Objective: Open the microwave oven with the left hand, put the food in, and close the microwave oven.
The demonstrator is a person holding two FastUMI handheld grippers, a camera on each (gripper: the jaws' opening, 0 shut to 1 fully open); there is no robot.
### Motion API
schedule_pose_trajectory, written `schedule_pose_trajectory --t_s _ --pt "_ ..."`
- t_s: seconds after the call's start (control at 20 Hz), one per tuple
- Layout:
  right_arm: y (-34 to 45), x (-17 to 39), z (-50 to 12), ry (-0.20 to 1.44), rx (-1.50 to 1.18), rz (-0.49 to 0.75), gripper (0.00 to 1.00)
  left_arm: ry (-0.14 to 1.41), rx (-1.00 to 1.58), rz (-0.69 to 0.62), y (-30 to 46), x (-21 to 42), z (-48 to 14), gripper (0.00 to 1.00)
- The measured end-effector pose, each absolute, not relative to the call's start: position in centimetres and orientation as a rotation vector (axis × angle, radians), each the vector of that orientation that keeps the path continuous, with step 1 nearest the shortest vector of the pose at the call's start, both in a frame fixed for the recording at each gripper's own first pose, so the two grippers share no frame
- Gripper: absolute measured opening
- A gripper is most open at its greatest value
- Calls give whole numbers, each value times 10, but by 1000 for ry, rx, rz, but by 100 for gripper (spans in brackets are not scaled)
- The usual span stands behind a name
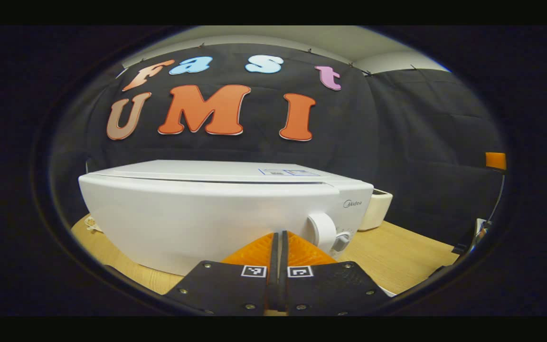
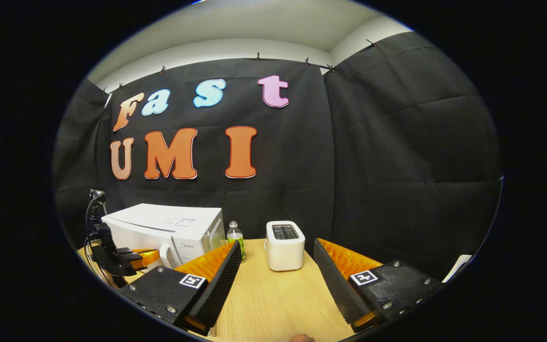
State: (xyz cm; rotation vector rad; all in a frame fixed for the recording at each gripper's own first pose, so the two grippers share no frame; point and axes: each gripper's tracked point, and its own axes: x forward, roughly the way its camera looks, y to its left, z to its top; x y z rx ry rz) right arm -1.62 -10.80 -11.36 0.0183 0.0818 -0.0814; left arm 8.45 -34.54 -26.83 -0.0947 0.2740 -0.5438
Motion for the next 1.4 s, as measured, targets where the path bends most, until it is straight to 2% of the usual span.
schedule_pose_trajectory --t_s 0.25,0.3,0.35,0.4,0.55,0.65,0.95,1.0,1.05,1.15,1.2,1.25,1.3,1.4 --pt "-109 -15 -117 100 12 -88 95 304 -119 -495 -343 93 -272 0" --pt "-108 -14 -117 102 16 -87 95 307 -81 -461 -335 91 -271 5" --pt "-105 -14 -116 101 20 -82 95 294 -38 -429 -324 91 -264 0" --pt "-102 -15 -115 98 23 -76 95 290 -24 -420 -317 90 -255 0" --pt "-96 -11 -108 92 29 -70 95 302 -90 -441 -294 80 -220 0" --pt "-86 -11 -103 93 33 -49 95 253 -81 -426 -266 77 -182 0" --pt "-56 -8 -68 55 45 12 95 132 -42 -280 -166 72 -90 0" --pt "-50 -8 -62 43 43 21 95 119 -39 -268 -150 72 -78 7" --pt "-45 -7 -55 34 39 28 95 110 -35 -233 -133 71 -67 24" --pt "-32 -6 -45 18 35 49 95 86 -38 -187 -103 66 -49 45" --pt "-25 -6 -42 14 37 63 95 77 -43 -180 -95 62 -41 63" --pt "-17 -6 -38 12 42 79 95 72 -50 -180 -89 58 -35 65" --pt "-12 -7 -36 11 44 92 95 66 -55 -180 -81 53 -29 77" --pt "-2 -5 -33 14 39 111 95 57 -74 -181 -69 45 -18 92"
